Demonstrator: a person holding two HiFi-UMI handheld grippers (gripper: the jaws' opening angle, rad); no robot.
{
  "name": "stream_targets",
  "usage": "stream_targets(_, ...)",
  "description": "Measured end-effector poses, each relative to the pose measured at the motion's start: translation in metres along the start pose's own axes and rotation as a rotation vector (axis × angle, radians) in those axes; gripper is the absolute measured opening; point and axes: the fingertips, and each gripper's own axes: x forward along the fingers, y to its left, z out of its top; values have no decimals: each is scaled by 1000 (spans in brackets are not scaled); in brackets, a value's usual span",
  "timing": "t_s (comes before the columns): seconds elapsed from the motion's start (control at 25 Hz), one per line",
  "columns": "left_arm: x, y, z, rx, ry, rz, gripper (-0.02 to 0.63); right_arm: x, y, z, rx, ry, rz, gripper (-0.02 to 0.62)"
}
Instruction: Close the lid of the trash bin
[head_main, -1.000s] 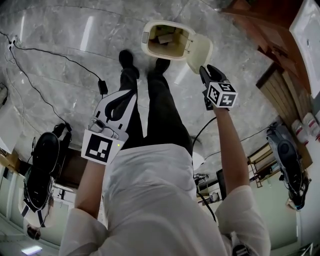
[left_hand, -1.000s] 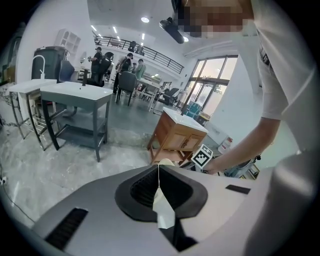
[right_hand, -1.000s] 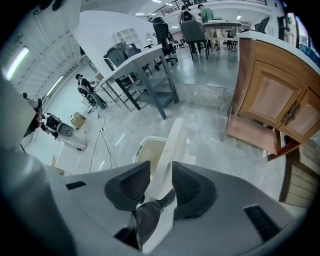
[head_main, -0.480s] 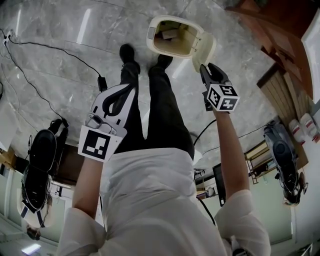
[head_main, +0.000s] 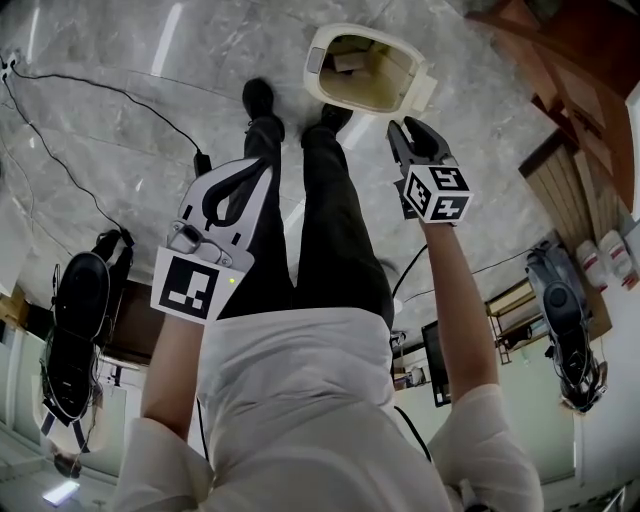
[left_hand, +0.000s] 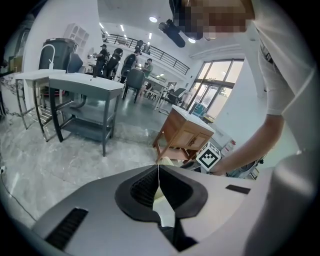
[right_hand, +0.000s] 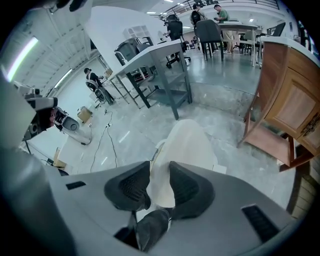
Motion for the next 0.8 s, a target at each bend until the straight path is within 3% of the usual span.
stream_targets(0.8,22,36,-19,-45,-7,-4,18,89,49,0,-124,90,76,133)
